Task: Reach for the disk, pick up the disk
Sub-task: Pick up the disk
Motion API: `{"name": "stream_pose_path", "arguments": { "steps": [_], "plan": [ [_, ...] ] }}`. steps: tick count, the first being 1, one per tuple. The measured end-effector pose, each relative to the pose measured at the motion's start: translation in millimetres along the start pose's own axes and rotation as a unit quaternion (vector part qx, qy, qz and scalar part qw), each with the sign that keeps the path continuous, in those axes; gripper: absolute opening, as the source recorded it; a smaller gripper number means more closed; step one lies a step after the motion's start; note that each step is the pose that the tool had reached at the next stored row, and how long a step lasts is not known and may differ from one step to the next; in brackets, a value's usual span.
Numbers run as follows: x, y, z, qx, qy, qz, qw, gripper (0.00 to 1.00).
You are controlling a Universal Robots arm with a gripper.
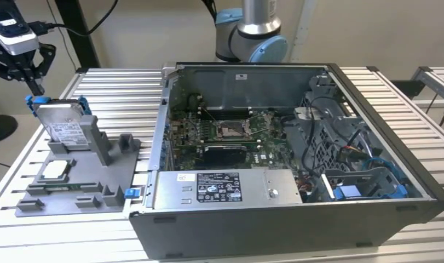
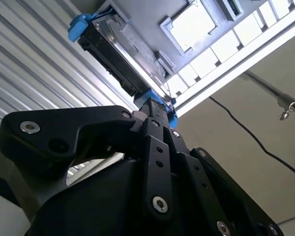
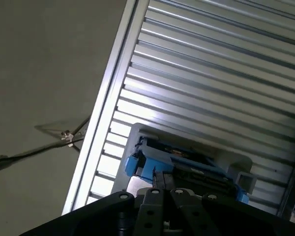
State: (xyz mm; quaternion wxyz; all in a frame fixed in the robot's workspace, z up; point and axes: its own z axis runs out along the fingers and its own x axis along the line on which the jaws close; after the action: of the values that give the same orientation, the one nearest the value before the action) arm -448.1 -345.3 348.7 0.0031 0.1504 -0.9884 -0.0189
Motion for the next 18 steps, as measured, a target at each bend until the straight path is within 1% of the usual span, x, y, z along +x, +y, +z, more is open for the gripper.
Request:
{"name": "stream_pose_path", "arguments": {
  "steps": [9,14,18],
  "plan": [
    [0.0,0.0,0.0,0.0,0.0012,-0.031,0.9995,0.0],
    [0.0,0.0,0.0,0.0,0.0018,-0.048,0.9988,0.0],
    [0.0,0.0,0.0,0.0,0.0024,-0.062,0.9981,0.0]
  ]
}}
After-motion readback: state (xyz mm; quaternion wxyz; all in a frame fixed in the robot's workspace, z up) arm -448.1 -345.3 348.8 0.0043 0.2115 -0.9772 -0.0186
